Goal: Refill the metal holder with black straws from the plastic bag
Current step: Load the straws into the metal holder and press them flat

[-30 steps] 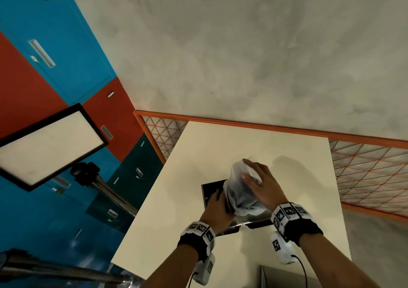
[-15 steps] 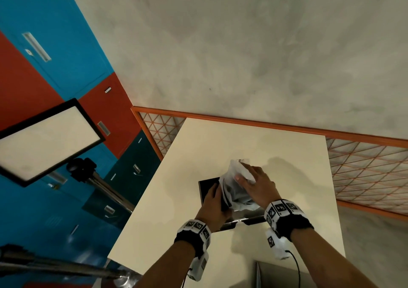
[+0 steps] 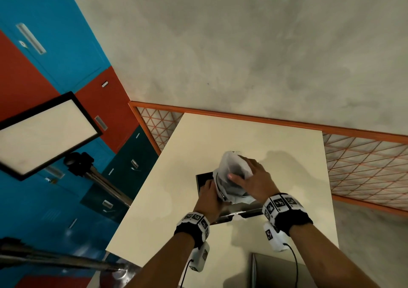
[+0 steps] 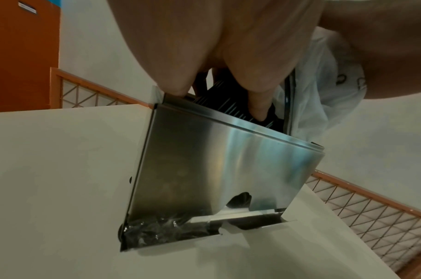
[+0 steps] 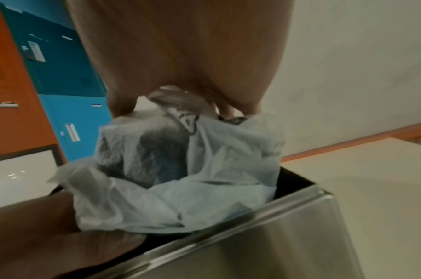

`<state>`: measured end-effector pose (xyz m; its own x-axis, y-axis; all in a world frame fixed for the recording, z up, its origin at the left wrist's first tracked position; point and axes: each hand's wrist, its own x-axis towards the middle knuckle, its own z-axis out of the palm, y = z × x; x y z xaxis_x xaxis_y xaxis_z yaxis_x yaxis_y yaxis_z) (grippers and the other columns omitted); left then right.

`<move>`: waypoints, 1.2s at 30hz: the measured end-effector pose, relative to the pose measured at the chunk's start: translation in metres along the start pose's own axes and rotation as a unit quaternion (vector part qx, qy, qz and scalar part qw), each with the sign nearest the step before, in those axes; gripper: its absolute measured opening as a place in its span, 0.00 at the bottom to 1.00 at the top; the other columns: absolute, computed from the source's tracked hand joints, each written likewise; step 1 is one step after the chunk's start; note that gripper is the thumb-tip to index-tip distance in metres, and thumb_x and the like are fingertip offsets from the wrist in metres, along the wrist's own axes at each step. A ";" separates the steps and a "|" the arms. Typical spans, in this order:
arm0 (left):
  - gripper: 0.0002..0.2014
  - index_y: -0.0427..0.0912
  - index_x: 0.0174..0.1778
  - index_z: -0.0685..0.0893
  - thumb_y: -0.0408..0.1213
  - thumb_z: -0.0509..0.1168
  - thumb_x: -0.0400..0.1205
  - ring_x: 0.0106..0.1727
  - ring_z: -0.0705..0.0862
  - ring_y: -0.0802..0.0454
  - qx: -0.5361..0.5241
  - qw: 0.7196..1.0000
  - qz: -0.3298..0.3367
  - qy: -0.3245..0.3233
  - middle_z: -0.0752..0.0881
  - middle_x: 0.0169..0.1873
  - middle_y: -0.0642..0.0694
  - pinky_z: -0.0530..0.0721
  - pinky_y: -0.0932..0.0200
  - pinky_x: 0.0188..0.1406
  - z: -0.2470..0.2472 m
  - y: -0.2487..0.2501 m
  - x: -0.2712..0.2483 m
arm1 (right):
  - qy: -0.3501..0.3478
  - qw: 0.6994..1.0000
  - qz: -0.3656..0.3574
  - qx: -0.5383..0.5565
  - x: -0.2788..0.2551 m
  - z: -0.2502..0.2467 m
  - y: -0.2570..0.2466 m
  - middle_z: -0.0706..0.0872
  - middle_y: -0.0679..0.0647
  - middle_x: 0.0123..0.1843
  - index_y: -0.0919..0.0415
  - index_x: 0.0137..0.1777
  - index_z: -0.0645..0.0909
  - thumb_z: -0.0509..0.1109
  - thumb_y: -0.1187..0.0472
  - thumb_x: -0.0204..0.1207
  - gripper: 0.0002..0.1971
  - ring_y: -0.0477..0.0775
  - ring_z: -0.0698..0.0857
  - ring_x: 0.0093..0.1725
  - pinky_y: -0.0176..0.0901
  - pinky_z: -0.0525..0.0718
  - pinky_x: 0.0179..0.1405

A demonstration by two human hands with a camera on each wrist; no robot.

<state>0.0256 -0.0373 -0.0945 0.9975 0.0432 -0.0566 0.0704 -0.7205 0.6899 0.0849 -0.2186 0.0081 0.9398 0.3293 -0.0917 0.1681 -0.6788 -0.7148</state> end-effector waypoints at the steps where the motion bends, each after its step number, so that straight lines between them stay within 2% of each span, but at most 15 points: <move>1: 0.36 0.50 0.79 0.71 0.53 0.72 0.75 0.64 0.76 0.46 0.007 1.000 0.002 -0.002 0.76 0.66 0.47 0.80 0.45 0.68 0.000 0.001 0.000 | -0.006 1.000 0.017 -0.003 -0.002 -0.002 0.005 0.76 0.43 0.73 0.30 0.75 0.61 0.71 0.26 0.64 0.40 0.53 0.77 0.69 0.59 0.77 0.69; 5: 0.35 0.48 0.83 0.63 0.43 0.70 0.81 0.64 0.77 0.42 0.027 0.999 0.017 -0.021 0.71 0.68 0.45 0.79 0.45 0.70 0.004 0.005 -0.002 | -0.087 0.995 0.038 0.035 -0.002 -0.003 0.030 0.79 0.37 0.66 0.29 0.74 0.62 0.79 0.23 0.45 0.54 0.46 0.82 0.64 0.51 0.83 0.62; 7: 0.36 0.48 0.85 0.60 0.42 0.68 0.82 0.64 0.76 0.41 0.037 0.999 0.020 -0.023 0.70 0.69 0.44 0.78 0.44 0.70 0.003 0.007 0.000 | -0.120 0.993 0.022 0.002 0.002 -0.001 0.037 0.80 0.37 0.63 0.33 0.69 0.67 0.80 0.23 0.42 0.52 0.49 0.83 0.62 0.54 0.86 0.58; 9: 0.36 0.46 0.87 0.58 0.40 0.66 0.83 0.68 0.73 0.40 0.046 0.998 0.027 -0.021 0.69 0.72 0.42 0.75 0.44 0.74 0.000 0.009 0.002 | -0.132 0.989 -0.010 -0.067 0.005 -0.003 0.031 0.77 0.43 0.59 0.39 0.69 0.69 0.81 0.35 0.52 0.43 0.57 0.82 0.62 0.59 0.86 0.56; 11: 0.38 0.45 0.87 0.58 0.41 0.68 0.83 0.72 0.71 0.42 0.033 0.999 0.031 -0.020 0.68 0.74 0.42 0.71 0.47 0.78 -0.002 0.010 0.003 | -0.125 0.985 -0.031 -0.112 0.006 -0.007 0.021 0.74 0.49 0.61 0.46 0.72 0.68 0.79 0.49 0.58 0.40 0.59 0.78 0.61 0.59 0.84 0.55; 12: 0.38 0.45 0.87 0.58 0.43 0.69 0.83 0.72 0.70 0.44 0.024 0.999 0.034 -0.018 0.68 0.74 0.43 0.71 0.50 0.78 -0.003 0.010 0.002 | -0.121 0.985 -0.033 -0.119 0.007 -0.010 0.017 0.74 0.50 0.60 0.46 0.72 0.68 0.78 0.52 0.60 0.39 0.59 0.78 0.60 0.59 0.83 0.55; 15: 0.42 0.47 0.85 0.60 0.55 0.71 0.78 0.71 0.70 0.48 0.002 0.999 0.039 0.007 0.68 0.71 0.46 0.71 0.54 0.77 -0.005 0.008 0.000 | -0.098 0.984 -0.055 -0.141 0.011 -0.018 0.006 0.75 0.50 0.58 0.44 0.71 0.67 0.73 0.52 0.66 0.32 0.60 0.79 0.56 0.57 0.83 0.49; 17: 0.45 0.47 0.85 0.60 0.59 0.70 0.75 0.72 0.68 0.50 -0.005 0.999 0.031 0.024 0.67 0.73 0.46 0.70 0.55 0.77 -0.007 0.004 0.000 | -0.050 0.981 -0.091 -0.165 0.012 -0.022 0.000 0.76 0.51 0.57 0.47 0.69 0.69 0.70 0.56 0.70 0.27 0.60 0.80 0.55 0.56 0.83 0.46; 20: 0.46 0.47 0.84 0.60 0.59 0.71 0.73 0.73 0.68 0.50 -0.023 0.999 0.020 0.031 0.67 0.74 0.47 0.72 0.53 0.76 -0.008 0.003 0.000 | 0.004 0.979 -0.133 -0.152 0.012 -0.018 -0.003 0.80 0.53 0.57 0.54 0.68 0.76 0.69 0.62 0.71 0.23 0.60 0.79 0.54 0.55 0.82 0.44; 23: 0.43 0.52 0.84 0.60 0.53 0.74 0.76 0.72 0.69 0.53 -0.038 0.999 0.018 0.024 0.67 0.73 0.50 0.72 0.56 0.75 -0.008 0.004 0.001 | -0.027 0.983 -0.136 -0.118 0.013 -0.012 0.000 0.80 0.55 0.56 0.57 0.68 0.77 0.67 0.61 0.73 0.21 0.62 0.79 0.54 0.58 0.80 0.50; 28: 0.36 0.50 0.80 0.68 0.52 0.73 0.78 0.70 0.74 0.53 -0.046 0.999 0.008 0.022 0.72 0.71 0.50 0.76 0.53 0.73 -0.011 0.002 0.003 | -0.013 0.988 -0.146 -0.053 0.011 -0.019 0.005 0.80 0.52 0.61 0.55 0.72 0.75 0.66 0.58 0.79 0.21 0.57 0.79 0.57 0.48 0.78 0.55; 30: 0.33 0.46 0.81 0.67 0.49 0.71 0.82 0.72 0.74 0.50 -0.028 0.999 0.020 0.015 0.73 0.73 0.47 0.74 0.57 0.74 -0.014 0.002 0.002 | -0.041 0.989 -0.124 -0.067 0.007 -0.023 0.013 0.79 0.52 0.62 0.51 0.74 0.71 0.67 0.47 0.79 0.25 0.57 0.79 0.58 0.50 0.79 0.56; 32: 0.30 0.45 0.83 0.65 0.44 0.67 0.86 0.74 0.74 0.48 -0.017 1.000 0.025 0.002 0.72 0.75 0.45 0.72 0.59 0.73 -0.017 0.006 0.002 | -0.096 0.988 -0.088 -0.083 0.003 -0.029 0.022 0.78 0.51 0.60 0.49 0.76 0.66 0.72 0.37 0.72 0.36 0.55 0.81 0.56 0.46 0.81 0.54; 34: 0.27 0.43 0.83 0.64 0.42 0.63 0.88 0.74 0.74 0.46 -0.015 1.000 0.025 -0.012 0.71 0.76 0.44 0.72 0.57 0.74 -0.018 0.010 0.000 | -0.142 0.979 -0.070 -0.125 -0.001 -0.031 0.030 0.75 0.50 0.64 0.51 0.81 0.58 0.79 0.43 0.65 0.48 0.56 0.81 0.59 0.45 0.81 0.55; 36: 0.26 0.43 0.83 0.65 0.41 0.62 0.89 0.73 0.75 0.44 -0.010 0.999 0.027 -0.021 0.70 0.75 0.43 0.73 0.52 0.76 -0.015 0.011 -0.001 | -0.158 0.974 -0.055 -0.153 -0.002 -0.025 0.037 0.74 0.57 0.71 0.54 0.84 0.53 0.81 0.54 0.64 0.53 0.61 0.82 0.62 0.51 0.83 0.58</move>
<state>0.0257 -0.0349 -0.0757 0.9985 -0.0251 -0.0483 0.0164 -0.7075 0.7066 0.0963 -0.2609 -0.0008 0.7804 0.5643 -0.2695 0.3890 -0.7755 -0.4973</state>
